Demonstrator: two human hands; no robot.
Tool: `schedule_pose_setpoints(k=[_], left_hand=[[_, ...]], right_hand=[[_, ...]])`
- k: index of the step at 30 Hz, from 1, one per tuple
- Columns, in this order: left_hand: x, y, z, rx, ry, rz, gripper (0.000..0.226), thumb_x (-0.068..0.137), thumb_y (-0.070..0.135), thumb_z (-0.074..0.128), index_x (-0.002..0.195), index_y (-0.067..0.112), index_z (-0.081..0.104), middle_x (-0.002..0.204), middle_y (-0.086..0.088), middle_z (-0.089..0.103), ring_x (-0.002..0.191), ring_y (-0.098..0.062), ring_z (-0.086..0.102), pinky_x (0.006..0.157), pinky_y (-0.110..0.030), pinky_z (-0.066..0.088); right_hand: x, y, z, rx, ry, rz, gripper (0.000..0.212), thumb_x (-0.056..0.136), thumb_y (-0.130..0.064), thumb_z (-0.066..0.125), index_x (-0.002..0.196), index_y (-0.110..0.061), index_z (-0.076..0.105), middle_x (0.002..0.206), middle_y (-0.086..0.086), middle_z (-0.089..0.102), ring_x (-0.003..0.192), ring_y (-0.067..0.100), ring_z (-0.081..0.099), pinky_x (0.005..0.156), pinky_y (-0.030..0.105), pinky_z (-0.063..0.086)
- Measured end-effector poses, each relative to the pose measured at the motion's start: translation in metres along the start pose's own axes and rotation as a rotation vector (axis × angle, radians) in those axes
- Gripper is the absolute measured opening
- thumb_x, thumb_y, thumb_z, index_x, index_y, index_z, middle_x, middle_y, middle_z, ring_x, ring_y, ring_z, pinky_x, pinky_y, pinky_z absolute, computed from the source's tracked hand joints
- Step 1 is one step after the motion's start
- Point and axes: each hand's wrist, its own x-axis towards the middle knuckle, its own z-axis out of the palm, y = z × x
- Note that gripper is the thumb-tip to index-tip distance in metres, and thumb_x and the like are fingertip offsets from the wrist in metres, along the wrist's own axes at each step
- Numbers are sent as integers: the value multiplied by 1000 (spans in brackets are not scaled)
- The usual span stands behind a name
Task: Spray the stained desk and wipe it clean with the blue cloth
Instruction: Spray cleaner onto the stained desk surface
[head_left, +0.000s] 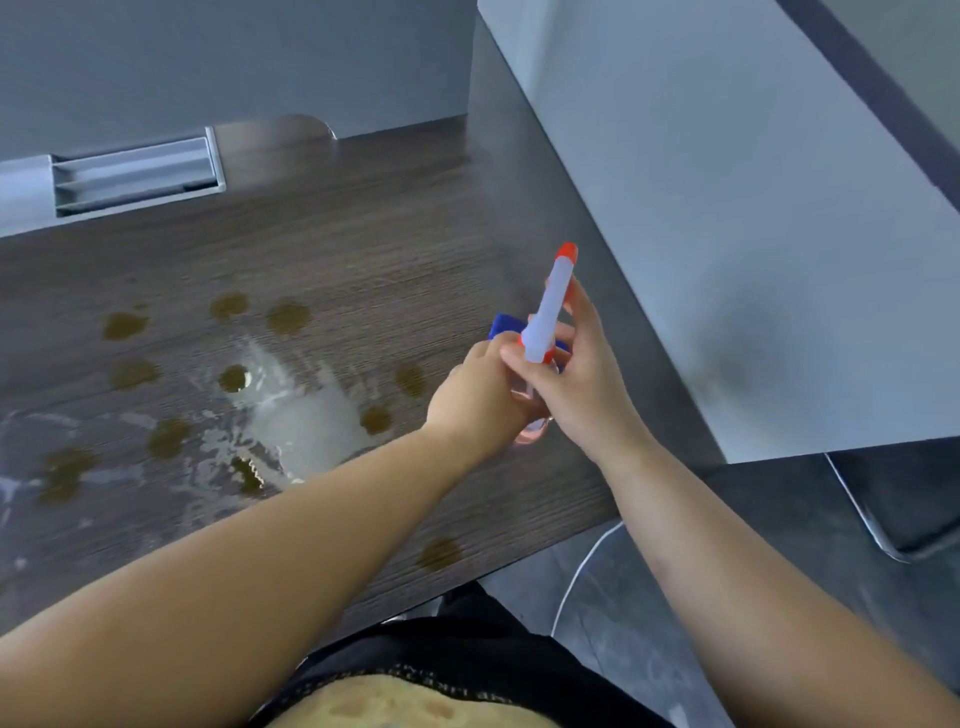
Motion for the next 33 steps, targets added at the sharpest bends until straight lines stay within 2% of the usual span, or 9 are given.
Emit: schedule_pose_setpoints(k=[3, 6, 10, 14, 19, 23, 27, 30, 33], left_hand=[[-3, 3, 12, -1, -8, 9, 54, 69, 46, 62, 120, 32, 52, 110, 7, 60, 104, -16, 56, 83, -34, 49], [-8, 3, 21, -9, -13, 16, 58, 71, 46, 72, 122, 30, 51, 114, 8, 61, 106, -12, 56, 84, -31, 47], [-11, -1, 9, -111, -203, 15, 80, 74, 44, 74, 141, 26, 36, 134, 6, 51, 116, -12, 52, 100, -30, 42], [10, -22, -10, 241, -146, -36, 69, 86, 44, 60, 144, 19, 33, 146, -5, 35, 135, -24, 33, 109, -35, 31], [23, -41, 3, 463, -241, -158, 73, 81, 47, 65, 139, 13, 38, 142, -8, 31, 131, -26, 34, 101, -39, 42], [25, -46, 9, 588, -212, -127, 67, 81, 48, 64, 135, 14, 43, 143, -6, 28, 131, -25, 29, 96, -38, 44], [24, -46, 13, 684, -194, -95, 78, 77, 51, 69, 139, 14, 38, 141, -6, 30, 128, -25, 33, 92, -35, 46], [23, -43, 17, 762, -201, -90, 83, 74, 53, 70, 138, 12, 36, 136, -7, 32, 124, -25, 34, 92, -32, 44], [23, -42, 18, 766, -198, -88, 82, 73, 52, 72, 136, 11, 38, 132, -7, 34, 122, -25, 35, 91, -32, 44]], right_hand=[[0, -3, 4, -84, 209, -14, 61, 83, -24, 70, 136, -19, 40, 119, -6, 51, 96, -4, 57, 70, 0, 41], [-1, 2, -3, -246, 228, -70, 51, 89, -29, 63, 132, -11, 43, 117, -4, 52, 96, 0, 50, 75, -3, 34], [1, 8, -41, -158, 65, 73, 28, 90, -42, 54, 117, -35, 50, 104, -17, 55, 82, 8, 55, 82, 25, 47], [7, 18, -72, -59, -181, 274, 32, 80, -55, 57, 107, -39, 56, 103, -5, 63, 77, 15, 54, 86, 45, 47], [7, 33, -65, -215, -272, 473, 27, 82, -48, 63, 91, -23, 71, 87, -3, 72, 58, 15, 60, 79, 42, 51], [16, 40, -57, -217, -366, 593, 44, 88, -41, 59, 130, -37, 49, 94, 5, 71, 67, 18, 60, 79, 37, 52], [30, 42, -48, -283, -346, 610, 57, 90, -35, 57, 143, -33, 35, 93, 7, 69, 66, 14, 57, 65, 26, 50], [34, 41, -43, -275, -299, 623, 49, 90, -29, 57, 137, -33, 42, 85, 8, 67, 60, 13, 54, 57, 22, 46], [34, 42, -41, -209, -214, 697, 20, 88, -21, 59, 105, -10, 61, 73, 10, 62, 53, 15, 52, 52, 23, 46]])
